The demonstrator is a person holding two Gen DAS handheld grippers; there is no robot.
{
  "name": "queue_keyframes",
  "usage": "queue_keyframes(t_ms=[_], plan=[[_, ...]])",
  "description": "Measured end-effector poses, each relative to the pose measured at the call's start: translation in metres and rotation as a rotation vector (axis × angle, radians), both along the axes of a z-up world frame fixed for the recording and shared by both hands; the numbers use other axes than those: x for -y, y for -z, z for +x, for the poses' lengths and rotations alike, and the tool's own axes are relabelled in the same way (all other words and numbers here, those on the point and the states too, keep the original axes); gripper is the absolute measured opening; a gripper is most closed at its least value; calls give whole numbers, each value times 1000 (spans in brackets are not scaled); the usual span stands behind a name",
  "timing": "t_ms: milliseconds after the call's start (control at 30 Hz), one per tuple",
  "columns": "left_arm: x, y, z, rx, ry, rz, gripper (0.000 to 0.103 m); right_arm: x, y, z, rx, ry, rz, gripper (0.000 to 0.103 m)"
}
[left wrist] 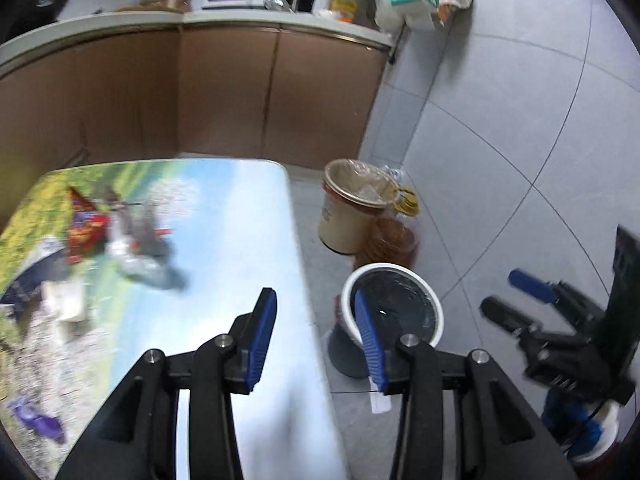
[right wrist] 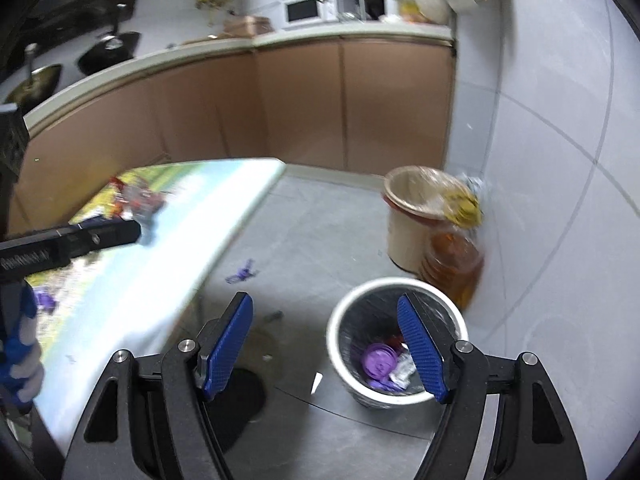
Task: Collect trash
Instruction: 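Move both open grippers back over the table, then grasp the white paper with the left gripper while the right grasps the clear plastic bag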
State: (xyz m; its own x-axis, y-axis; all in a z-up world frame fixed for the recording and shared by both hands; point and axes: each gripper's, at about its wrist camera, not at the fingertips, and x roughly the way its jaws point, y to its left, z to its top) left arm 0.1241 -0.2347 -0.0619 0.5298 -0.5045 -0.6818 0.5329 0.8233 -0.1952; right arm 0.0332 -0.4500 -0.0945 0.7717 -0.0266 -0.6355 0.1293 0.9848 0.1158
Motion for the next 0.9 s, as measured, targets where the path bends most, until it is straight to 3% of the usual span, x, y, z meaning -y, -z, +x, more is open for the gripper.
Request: queue_keyframes(t_ms=[367,667,900], plan=[[-133,-18,-24,51,-143,-41,39,-75,-59,-6,103,-156,-16,74],[-219,6,-2,-11,-291,-48,39,-121,-52,24,77,-268,7,71],[-222,26,34,-77,-308,-53,38,-143,-29,65,28,-324,36,70]])
